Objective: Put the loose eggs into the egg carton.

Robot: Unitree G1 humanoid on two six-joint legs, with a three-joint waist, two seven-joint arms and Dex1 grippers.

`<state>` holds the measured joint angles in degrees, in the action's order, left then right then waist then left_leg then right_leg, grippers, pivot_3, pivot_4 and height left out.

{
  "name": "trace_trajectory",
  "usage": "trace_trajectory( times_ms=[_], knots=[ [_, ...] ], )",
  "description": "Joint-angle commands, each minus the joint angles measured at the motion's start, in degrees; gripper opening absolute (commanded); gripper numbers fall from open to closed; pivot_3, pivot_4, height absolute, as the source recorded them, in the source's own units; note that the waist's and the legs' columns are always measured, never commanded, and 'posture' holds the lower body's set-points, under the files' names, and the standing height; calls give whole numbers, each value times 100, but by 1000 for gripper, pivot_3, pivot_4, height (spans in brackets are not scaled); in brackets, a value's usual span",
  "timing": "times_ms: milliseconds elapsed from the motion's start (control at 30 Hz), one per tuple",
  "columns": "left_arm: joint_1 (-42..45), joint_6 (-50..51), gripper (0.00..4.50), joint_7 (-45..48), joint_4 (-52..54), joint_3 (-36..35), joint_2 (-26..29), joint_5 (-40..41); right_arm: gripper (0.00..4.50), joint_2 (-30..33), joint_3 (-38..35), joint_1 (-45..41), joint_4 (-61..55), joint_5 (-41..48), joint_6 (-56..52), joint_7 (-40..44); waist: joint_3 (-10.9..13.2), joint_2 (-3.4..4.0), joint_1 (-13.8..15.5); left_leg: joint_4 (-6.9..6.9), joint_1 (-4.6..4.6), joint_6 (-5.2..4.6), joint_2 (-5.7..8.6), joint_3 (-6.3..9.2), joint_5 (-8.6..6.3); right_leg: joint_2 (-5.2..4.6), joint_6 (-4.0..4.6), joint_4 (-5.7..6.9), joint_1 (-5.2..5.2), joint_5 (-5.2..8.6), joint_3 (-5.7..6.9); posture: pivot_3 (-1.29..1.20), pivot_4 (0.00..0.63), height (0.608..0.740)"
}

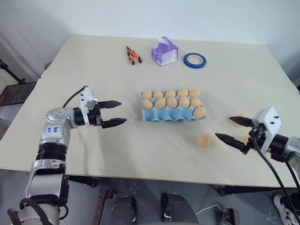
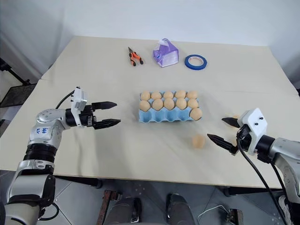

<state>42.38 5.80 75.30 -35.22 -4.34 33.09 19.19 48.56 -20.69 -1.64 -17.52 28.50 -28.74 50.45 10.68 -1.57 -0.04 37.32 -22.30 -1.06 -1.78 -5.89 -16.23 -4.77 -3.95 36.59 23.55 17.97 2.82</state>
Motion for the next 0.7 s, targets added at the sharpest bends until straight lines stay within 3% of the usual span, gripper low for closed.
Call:
trace_trajectory(
  times_ms=[33, 467, 700],
  knots=[
    [135, 49, 4465, 193, -38, -6, -4, 85, 4500, -3, -234, -5, -199, 94, 49, -68, 0, 0, -4, 0, 0, 0, 0, 0, 0, 0, 0, 0, -1, 0, 0, 0, 150, 740],
    [104, -50, 4465, -236, 37, -35, -35, -27, 4500, -156, -163, -292, -137, 76, 49, -437, 0, 0, -12, 3, 1, -1, 0, 0, 0, 0, 0, 4, -1, 0, 0, 0, 150, 740],
    [-59, -37, 4465, 48, 317, 0, -109, 138, 4500, -665, -1398, 279, -661, 523, -397, -1321, 0, 0, 42, 0, -3, 1, 0, 5, 0, -1, 0, 4, 0, 0, 4, 0, 150, 740]
  ],
)
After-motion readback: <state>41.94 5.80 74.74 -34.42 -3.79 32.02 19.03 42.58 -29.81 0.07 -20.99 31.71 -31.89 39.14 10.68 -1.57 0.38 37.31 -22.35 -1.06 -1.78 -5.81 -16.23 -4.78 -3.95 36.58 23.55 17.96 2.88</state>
